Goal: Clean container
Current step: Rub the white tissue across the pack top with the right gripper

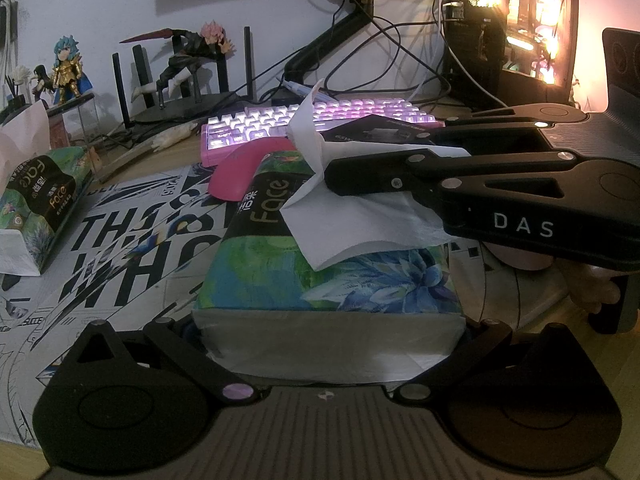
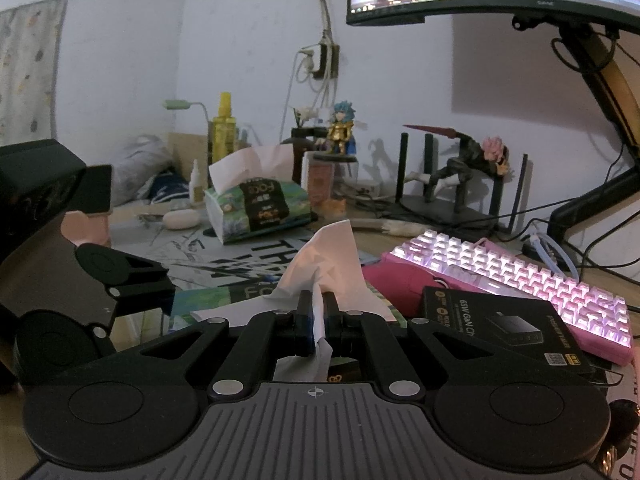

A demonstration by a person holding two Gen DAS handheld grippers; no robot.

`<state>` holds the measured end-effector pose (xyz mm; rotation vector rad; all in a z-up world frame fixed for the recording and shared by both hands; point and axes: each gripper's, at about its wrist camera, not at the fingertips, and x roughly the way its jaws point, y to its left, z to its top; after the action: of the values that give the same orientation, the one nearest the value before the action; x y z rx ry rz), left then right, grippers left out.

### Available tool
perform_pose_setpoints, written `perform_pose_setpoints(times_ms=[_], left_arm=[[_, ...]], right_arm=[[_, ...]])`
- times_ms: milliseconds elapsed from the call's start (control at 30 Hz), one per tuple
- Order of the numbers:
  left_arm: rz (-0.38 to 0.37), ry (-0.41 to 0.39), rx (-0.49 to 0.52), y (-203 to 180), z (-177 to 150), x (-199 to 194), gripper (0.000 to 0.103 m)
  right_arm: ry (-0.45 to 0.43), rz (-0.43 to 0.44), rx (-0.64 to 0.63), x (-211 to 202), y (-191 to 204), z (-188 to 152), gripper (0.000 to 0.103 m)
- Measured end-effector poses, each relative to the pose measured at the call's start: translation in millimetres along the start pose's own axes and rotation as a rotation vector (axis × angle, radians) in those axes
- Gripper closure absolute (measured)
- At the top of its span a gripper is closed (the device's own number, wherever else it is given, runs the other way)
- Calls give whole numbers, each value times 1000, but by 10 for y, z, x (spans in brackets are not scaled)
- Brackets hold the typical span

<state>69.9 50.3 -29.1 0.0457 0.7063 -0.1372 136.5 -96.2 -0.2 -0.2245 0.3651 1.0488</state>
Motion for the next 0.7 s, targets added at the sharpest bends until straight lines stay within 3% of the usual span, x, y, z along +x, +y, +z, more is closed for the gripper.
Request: perform_pose_setpoints(times_ms=[700], left_arm=[[0,0,0,1,0,1,0]], right_arm=[[-3,29,-14,-22,32,-4,97]])
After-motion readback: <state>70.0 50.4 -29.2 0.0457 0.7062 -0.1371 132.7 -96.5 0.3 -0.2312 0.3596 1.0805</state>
